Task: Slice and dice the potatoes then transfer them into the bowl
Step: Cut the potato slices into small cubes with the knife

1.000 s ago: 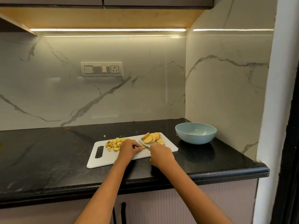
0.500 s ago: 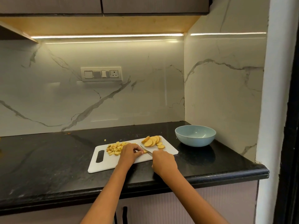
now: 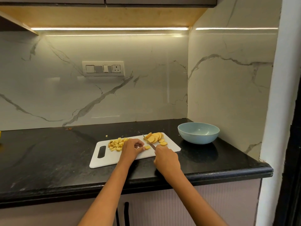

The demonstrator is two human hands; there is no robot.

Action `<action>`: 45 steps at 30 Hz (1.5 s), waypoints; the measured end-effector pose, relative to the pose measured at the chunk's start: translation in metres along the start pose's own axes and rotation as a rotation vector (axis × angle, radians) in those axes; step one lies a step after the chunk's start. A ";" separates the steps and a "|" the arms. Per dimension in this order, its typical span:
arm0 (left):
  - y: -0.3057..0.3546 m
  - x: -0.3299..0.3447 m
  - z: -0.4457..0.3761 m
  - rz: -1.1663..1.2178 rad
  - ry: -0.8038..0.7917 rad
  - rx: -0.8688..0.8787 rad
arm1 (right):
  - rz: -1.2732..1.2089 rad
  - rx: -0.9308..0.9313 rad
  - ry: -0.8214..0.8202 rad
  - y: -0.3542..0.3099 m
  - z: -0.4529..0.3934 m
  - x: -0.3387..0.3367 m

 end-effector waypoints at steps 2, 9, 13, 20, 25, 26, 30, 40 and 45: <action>-0.001 0.001 0.000 -0.013 -0.004 -0.009 | 0.011 -0.014 -0.016 -0.002 0.001 0.001; 0.001 0.003 0.000 -0.045 -0.022 0.029 | 0.047 -0.046 -0.052 -0.006 0.001 -0.001; 0.001 0.004 -0.001 -0.060 -0.038 0.017 | 0.057 -0.051 -0.066 -0.006 0.001 -0.002; -0.001 0.004 -0.004 -0.055 -0.081 0.006 | 0.057 -0.051 -0.130 -0.012 -0.013 0.000; 0.000 0.004 -0.001 -0.093 -0.057 0.016 | 0.017 -0.059 -0.131 -0.006 -0.013 0.001; 0.002 0.003 0.000 -0.098 -0.047 0.023 | 0.043 -0.068 -0.104 -0.006 -0.010 0.003; 0.005 0.003 0.003 -0.114 -0.028 0.031 | -0.041 -0.017 0.080 0.002 -0.004 0.007; 0.010 0.003 0.000 -0.143 -0.062 0.077 | -0.186 0.087 0.176 0.026 -0.026 -0.001; 0.016 0.019 -0.010 -0.282 -0.336 0.155 | -0.208 0.051 0.186 0.025 -0.027 -0.001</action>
Point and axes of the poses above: each hand's wrist, its own z-axis away from the middle knuckle, its own x-axis out of the palm, y = z × x, the point moved 6 cm from there along -z, towards the middle knuckle, and after that the axes turned 2 degrees about -x, right-handed, at the moved point
